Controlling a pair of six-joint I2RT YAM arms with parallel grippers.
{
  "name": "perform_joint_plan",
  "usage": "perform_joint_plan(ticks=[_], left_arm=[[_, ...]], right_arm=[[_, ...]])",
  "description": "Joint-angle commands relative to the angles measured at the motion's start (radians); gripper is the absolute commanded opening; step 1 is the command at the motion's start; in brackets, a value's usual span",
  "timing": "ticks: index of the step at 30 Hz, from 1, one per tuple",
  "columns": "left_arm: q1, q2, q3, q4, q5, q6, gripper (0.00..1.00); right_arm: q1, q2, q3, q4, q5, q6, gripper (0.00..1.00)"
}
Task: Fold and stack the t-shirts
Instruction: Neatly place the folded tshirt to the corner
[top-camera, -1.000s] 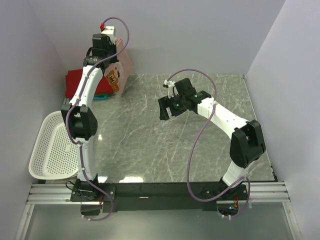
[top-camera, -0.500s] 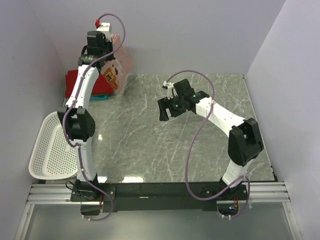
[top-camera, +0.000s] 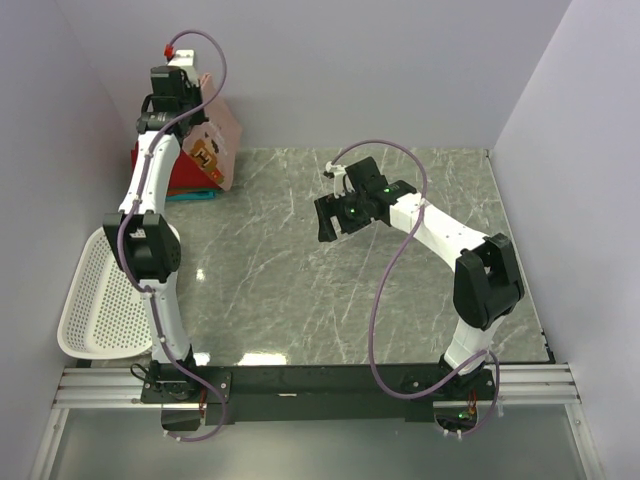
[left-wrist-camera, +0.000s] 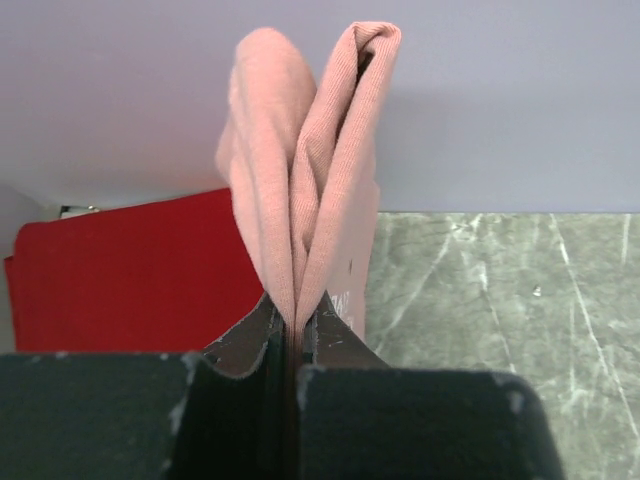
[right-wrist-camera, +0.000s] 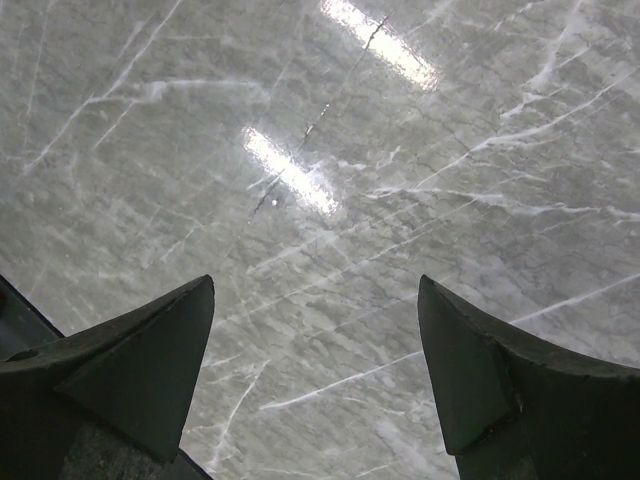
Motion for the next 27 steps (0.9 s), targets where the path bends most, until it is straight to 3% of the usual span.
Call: perform_joint_plan(ticks=[1, 27], left_arm=[[0.045, -0.001, 0.014, 0.074, 0.024, 0.007, 0.00], [0.206, 0.084, 0.065, 0.099, 0.041, 0.165, 0.00]], right_arm=[[-0.003, 0.007, 0.043, 0.001, -0.009, -0.002, 0.89], [0.010, 0.031, 0.066, -0.010, 0.008, -0.002, 0.89]])
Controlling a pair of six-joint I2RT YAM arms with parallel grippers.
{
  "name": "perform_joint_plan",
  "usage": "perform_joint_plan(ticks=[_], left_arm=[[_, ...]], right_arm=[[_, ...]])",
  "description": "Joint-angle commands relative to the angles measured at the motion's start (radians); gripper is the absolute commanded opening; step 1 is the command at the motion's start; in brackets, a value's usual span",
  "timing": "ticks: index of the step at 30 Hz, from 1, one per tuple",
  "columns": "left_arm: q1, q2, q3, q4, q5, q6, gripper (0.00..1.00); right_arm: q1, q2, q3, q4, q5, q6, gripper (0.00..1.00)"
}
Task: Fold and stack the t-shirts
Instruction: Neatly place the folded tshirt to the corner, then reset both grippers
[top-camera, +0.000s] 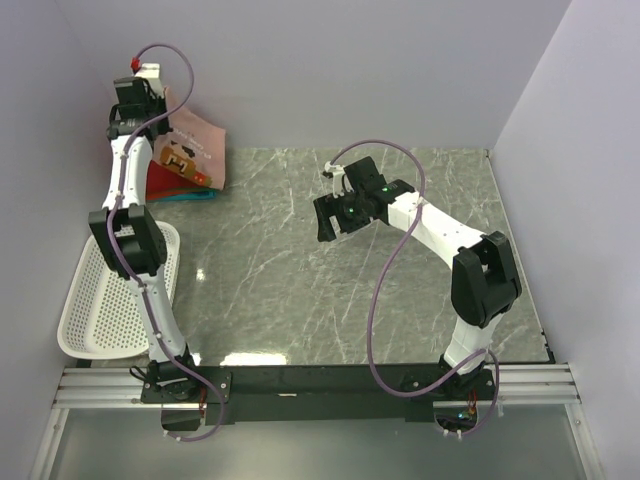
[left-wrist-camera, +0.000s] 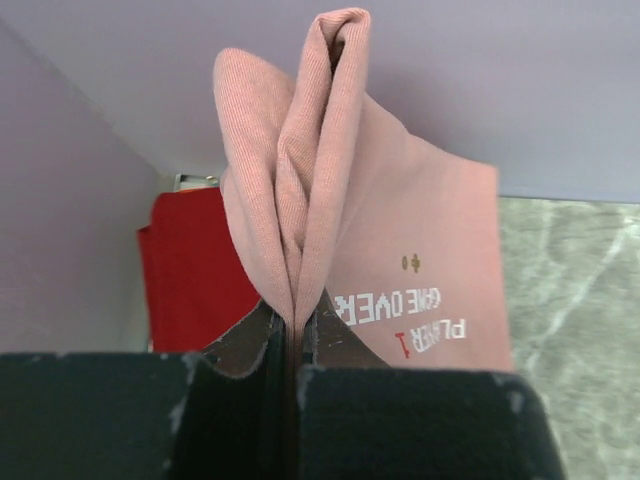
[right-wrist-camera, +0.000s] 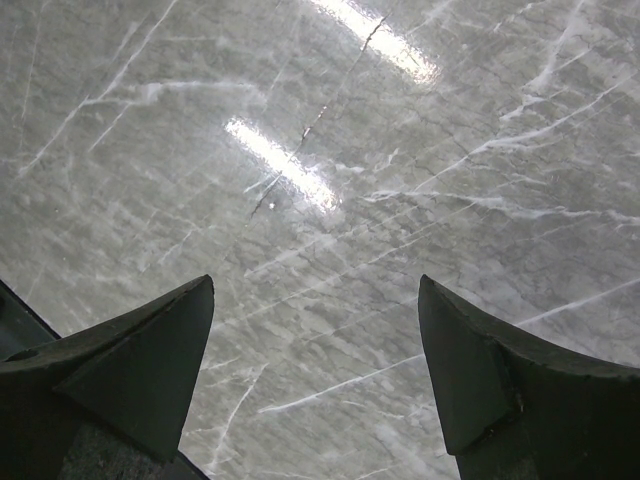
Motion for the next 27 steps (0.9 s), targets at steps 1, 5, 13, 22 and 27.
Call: perform_joint_plan(ticks=[1, 5, 13, 22, 27], left_arm=[[0.037, 0.007, 0.061, 0.082, 0.009, 0.039, 0.00], [0.049, 0.029, 0.047, 0.087, 0.014, 0.062, 0.00], [0.062, 0.088, 0.033, 0.131, -0.040, 0.060, 0.06], [0.098, 0.110, 0.142, 0.160, -0.198, 0.146, 0.71], [0.105, -0.005, 0.095, 0.131, -0.167, 0.162, 0.85]], right_arm=[[0.005, 0.012, 0.049, -0.003, 0.007, -0.002, 0.89], [0.005, 0.016, 0.047, -0.003, 0.004, -0.001, 0.89], [0.008, 0.013, 0.047, -0.005, 0.008, -0.004, 0.89], [0.000, -0.016, 0.064, -0.037, 0.057, -0.036, 0.91], [-0.036, -0.059, 0.057, -0.038, 0.064, -0.047, 0.93]])
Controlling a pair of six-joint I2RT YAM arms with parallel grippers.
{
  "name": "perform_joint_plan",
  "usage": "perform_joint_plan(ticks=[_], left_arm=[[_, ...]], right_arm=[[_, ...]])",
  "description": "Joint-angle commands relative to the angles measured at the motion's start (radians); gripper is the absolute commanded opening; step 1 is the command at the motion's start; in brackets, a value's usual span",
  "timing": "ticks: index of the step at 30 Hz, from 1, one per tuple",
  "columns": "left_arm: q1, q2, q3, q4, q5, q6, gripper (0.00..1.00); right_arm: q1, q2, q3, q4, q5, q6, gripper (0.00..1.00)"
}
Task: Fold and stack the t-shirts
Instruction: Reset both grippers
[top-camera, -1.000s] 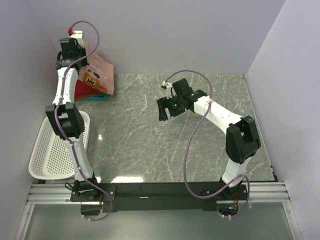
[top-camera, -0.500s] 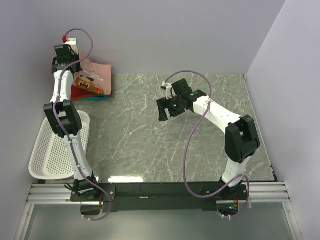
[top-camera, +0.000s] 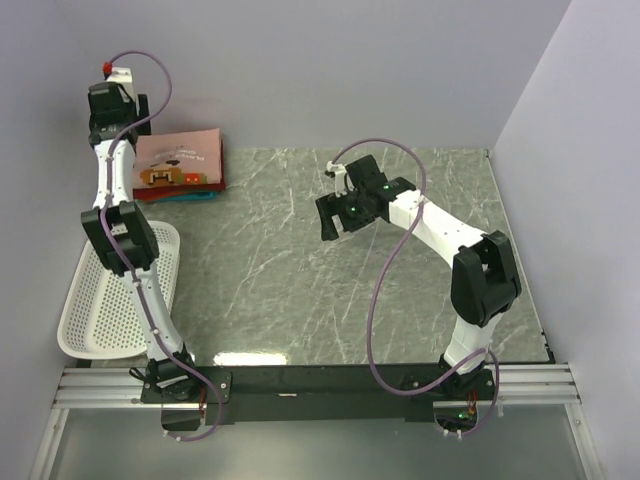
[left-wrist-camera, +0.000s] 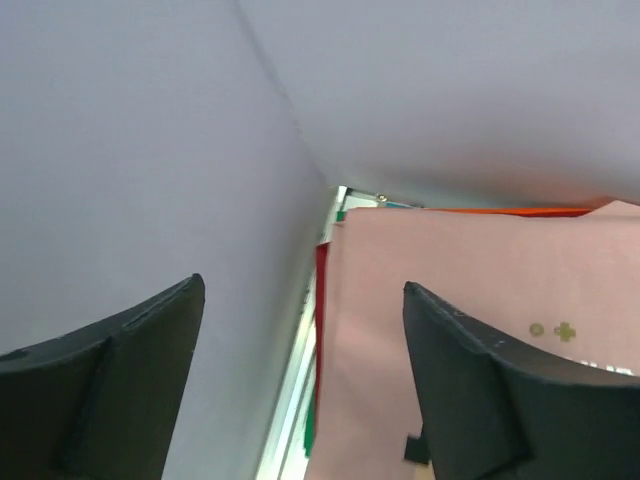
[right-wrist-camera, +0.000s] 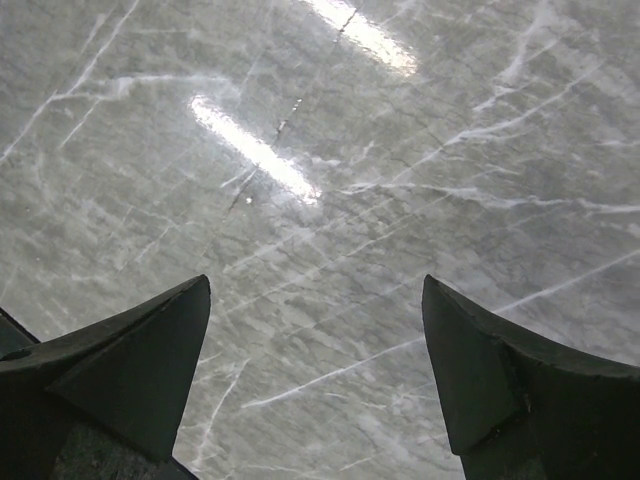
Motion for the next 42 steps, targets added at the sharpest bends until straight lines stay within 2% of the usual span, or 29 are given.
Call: perform_joint_plan(ticks=[1, 3, 6, 12, 16, 17, 18, 22, 24, 28, 31, 37, 42], left_arm=[[0.001, -0.142, 0.017, -0.020, 0.012, 0.021, 0.86], [-0.004, -0.185, 0.026, -0.081, 0.074, 0.006, 0.94], [-0.041, -0.253, 0.016, -0.200, 0.132, 0.006, 0.99], [-0.171, -0.441, -0.099, -0.335, 0.203, -0.020, 0.99], [-0.269, -0.512, -0.197, -0.405, 0.154, -0.106, 0.99], [-0.269, -0.541, -0.230, -0.405, 0.148, -0.127, 0.99], [-0.315, -0.558, -0.265, -0.399, 0.151, -0.152, 0.99], [-0.369, -0.658, -0.580, -0.327, 0.162, -0.252, 1.00], [-0.403, -0.711, -0.677, -0.312, 0.168, -0.260, 0.99], [-0.449, -0.823, -0.970, -0.219, 0.178, -0.293, 0.99], [-0.478, -0.895, -1.104, -0.165, 0.197, -0.306, 1.00], [-0.486, -1.034, -1.268, -0.112, 0.218, -0.313, 0.99], [-0.483, -1.038, -1.201, -0.164, 0.217, -0.306, 1.00]], right_arm=[[-0.037, -0.072, 0.040, -0.006, 0.025, -0.019, 0.93], [-0.075, -0.088, 0.041, -0.012, 0.011, -0.045, 0.93], [-0.141, -0.112, 0.050, -0.021, -0.021, -0.044, 0.93], [-0.284, -0.178, 0.064, -0.058, -0.077, -0.045, 0.94], [-0.391, -0.230, 0.031, -0.077, -0.093, -0.056, 0.94], [-0.405, -0.243, 0.018, -0.078, -0.099, -0.059, 0.95], [-0.417, -0.262, 0.008, -0.083, -0.106, -0.065, 0.95], [-0.446, -0.328, -0.107, -0.087, -0.091, -0.078, 0.95], [-0.446, -0.373, -0.161, -0.087, -0.075, -0.077, 0.95], [-0.446, -0.462, -0.342, -0.074, -0.060, -0.094, 0.95], [-0.448, -0.540, -0.457, -0.040, -0.034, -0.101, 0.95], [-0.445, -0.677, -0.594, -0.003, -0.034, -0.108, 0.96], [-0.446, -0.671, -0.540, -0.029, 0.008, -0.156, 0.96]])
